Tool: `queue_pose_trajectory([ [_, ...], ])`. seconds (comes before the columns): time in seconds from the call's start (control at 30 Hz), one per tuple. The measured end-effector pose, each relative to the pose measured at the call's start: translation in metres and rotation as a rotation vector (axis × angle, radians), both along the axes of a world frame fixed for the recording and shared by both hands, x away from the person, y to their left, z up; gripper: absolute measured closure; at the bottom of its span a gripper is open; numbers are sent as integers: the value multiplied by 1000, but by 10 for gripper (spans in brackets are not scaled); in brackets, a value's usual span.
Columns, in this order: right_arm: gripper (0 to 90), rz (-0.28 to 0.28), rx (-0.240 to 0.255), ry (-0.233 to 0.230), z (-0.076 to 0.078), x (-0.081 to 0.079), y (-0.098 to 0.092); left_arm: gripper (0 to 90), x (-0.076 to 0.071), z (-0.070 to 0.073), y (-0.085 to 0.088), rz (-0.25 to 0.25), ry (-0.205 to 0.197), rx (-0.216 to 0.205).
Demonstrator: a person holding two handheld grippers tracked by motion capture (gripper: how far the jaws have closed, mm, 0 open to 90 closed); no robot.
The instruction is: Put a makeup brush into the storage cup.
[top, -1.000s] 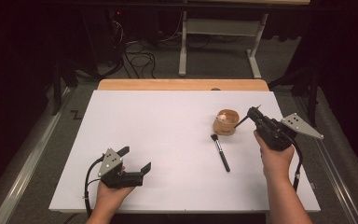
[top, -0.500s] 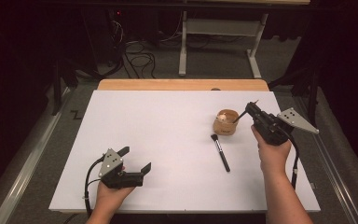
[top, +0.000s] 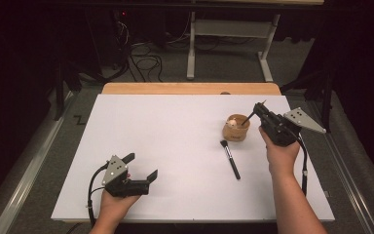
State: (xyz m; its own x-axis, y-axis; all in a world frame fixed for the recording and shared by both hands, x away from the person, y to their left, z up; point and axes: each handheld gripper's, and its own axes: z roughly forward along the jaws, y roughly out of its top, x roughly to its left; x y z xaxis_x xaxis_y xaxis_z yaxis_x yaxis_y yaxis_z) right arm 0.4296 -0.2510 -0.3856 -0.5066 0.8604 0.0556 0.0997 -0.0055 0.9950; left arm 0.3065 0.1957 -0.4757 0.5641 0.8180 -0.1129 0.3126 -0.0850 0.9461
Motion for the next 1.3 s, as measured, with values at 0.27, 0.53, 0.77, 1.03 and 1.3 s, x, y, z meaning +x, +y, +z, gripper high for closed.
queue_pose_trajectory([
  [0.27,851,-8,2,20,-3,9,-1,16,0,0,0,-6,0,0],
  [0.53,850,-10,12,57,-11,17,-3,16,0,0,0,-7,-1,-2],
  [0.77,849,-13,14,88,-16,22,-4,16,0,0,0,-8,1,-2],
  [1.03,848,-21,20,135,-27,30,-1,16,-1,0,-1,-13,3,-8],
  [1.3,846,-30,19,165,-34,34,1,16,-1,-1,-1,-16,5,-5],
])
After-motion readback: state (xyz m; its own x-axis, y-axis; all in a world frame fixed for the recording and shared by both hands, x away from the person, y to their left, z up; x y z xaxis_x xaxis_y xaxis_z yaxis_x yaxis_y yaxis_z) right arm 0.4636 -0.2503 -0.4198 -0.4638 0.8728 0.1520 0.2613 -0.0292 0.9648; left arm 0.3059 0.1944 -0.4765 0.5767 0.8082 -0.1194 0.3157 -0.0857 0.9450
